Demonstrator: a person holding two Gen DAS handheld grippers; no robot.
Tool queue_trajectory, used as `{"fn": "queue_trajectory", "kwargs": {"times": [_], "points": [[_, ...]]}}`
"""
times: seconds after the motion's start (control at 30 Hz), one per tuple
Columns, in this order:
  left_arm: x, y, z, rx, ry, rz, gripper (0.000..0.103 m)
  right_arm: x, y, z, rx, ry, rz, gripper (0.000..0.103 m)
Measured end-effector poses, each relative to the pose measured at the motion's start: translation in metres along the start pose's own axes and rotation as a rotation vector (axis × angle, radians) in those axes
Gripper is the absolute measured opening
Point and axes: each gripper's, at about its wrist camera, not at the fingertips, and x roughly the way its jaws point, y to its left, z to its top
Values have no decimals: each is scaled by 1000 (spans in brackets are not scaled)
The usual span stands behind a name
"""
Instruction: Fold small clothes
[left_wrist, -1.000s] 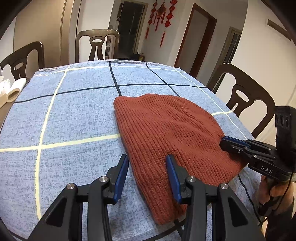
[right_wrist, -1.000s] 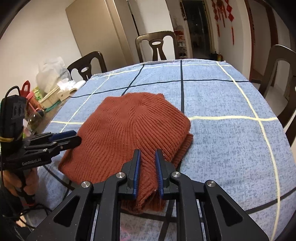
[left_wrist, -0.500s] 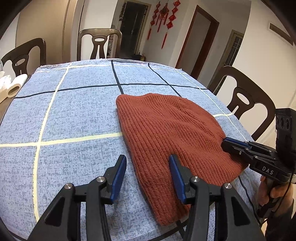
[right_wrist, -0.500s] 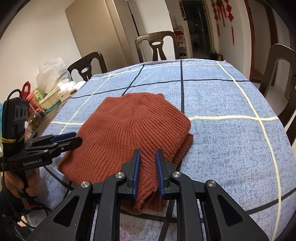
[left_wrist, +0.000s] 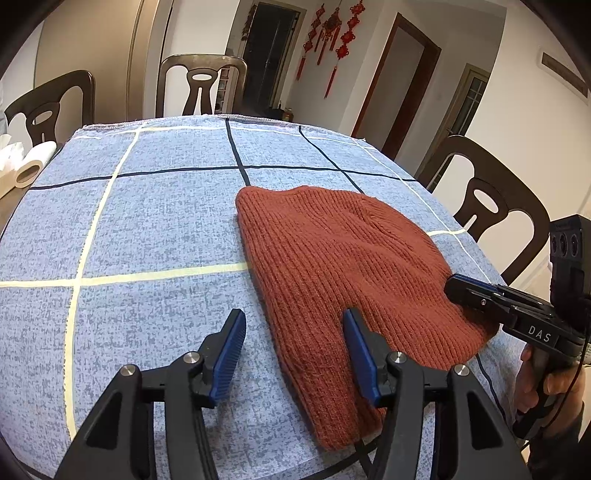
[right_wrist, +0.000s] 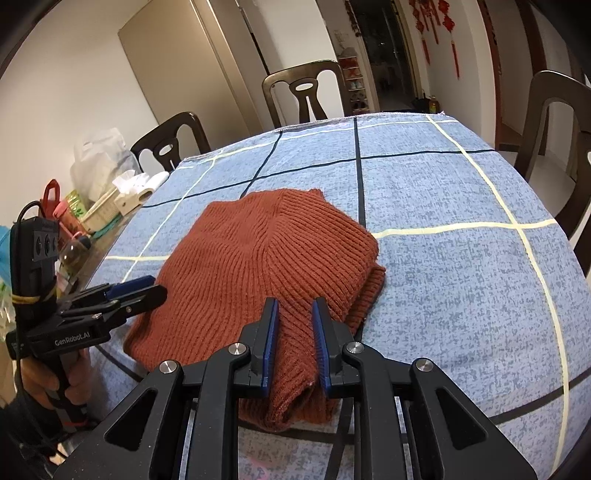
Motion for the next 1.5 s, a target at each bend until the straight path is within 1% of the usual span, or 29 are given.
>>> {"fn": "queue_trajectory", "kwargs": {"times": [0.23,0.47,0.7,0.77,0.83,1.0,1.07,1.2,1.23,1.37,1.5], "points": [[-5,-2,5,-4,-3,3,58,-7,3,3,-4,-22,-4,22],[-1,-4,8,-9,5,4,58,2,-5,5,20,-12,-5,22],[-6,-10,15,0,-15,-3,58,-3,-6,9,14,-25,-18,22],[-6,-13,18,9,-19,-6,58,-4,-7,10,17,-29,-16,26],[-3,-15,18,10,-12,-5,58,-2,-9,10,24,-26,-17,41],[10,-17,13,5,21,-3,58,6,-21,8,65,9,-20,41],[12,-16,11,2,24,-4,58,8,-27,6,92,19,0,42],[14,-16,10,4,25,-2,59,11,-36,4,142,29,27,51],[15,-17,9,5,26,-1,60,12,-38,3,153,32,34,52],[20,-16,9,-5,38,-10,63,14,-43,3,190,39,75,52],[25,-14,7,-32,48,-32,65,14,-45,2,209,41,99,52]]}}
